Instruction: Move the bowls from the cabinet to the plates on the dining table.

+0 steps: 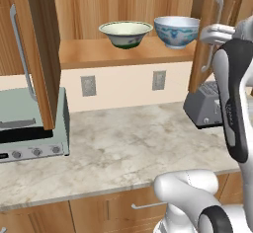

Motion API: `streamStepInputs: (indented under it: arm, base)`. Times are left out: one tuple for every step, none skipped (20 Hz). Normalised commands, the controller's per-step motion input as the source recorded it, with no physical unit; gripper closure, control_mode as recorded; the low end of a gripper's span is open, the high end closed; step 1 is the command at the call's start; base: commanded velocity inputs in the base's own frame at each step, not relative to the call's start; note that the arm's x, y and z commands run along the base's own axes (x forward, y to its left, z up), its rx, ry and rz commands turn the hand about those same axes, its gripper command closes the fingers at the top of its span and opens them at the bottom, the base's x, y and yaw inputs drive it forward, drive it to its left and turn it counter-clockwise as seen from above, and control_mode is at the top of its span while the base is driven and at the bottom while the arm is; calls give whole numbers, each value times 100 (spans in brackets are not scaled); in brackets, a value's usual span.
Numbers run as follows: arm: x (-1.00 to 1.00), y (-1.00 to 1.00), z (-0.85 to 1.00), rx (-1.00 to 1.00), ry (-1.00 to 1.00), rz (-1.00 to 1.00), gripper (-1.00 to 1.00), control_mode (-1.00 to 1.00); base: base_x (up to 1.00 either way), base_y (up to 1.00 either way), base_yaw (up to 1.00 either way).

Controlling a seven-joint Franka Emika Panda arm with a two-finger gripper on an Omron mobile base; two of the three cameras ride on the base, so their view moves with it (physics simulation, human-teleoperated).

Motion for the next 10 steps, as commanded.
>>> streamStepInputs:
  arm:
    - [-67,-71,-1,0,0,0,100,-100]
    - [-66,-70,0,0,0,0,100,-100]
    - [-64,-67,0,0,0,0,100,-100]
    - [-63,-67,0,0,0,0,100,-100]
    - [-61,-68,0,0,0,0,100,-100]
    - [-62,-68,0,0,0,0,100,-100]
    - [-56,-62,0,0,0,0,100,-100]
    - [-25,-36,0,0,0,0,100,-100]
    - [-7,0,0,0,0,0,100,-100]
    - [-6,0,0,0,0,0,100,-100]
  base:
    - [0,0,0]
    - [0,0,0]
    - [0,0,0]
    - [0,0,0]
    - [0,0,0]
    - [0,0,0]
    - [0,0,0]
    - [0,0,0]
    - [0,0,0]
    - [0,0,0]
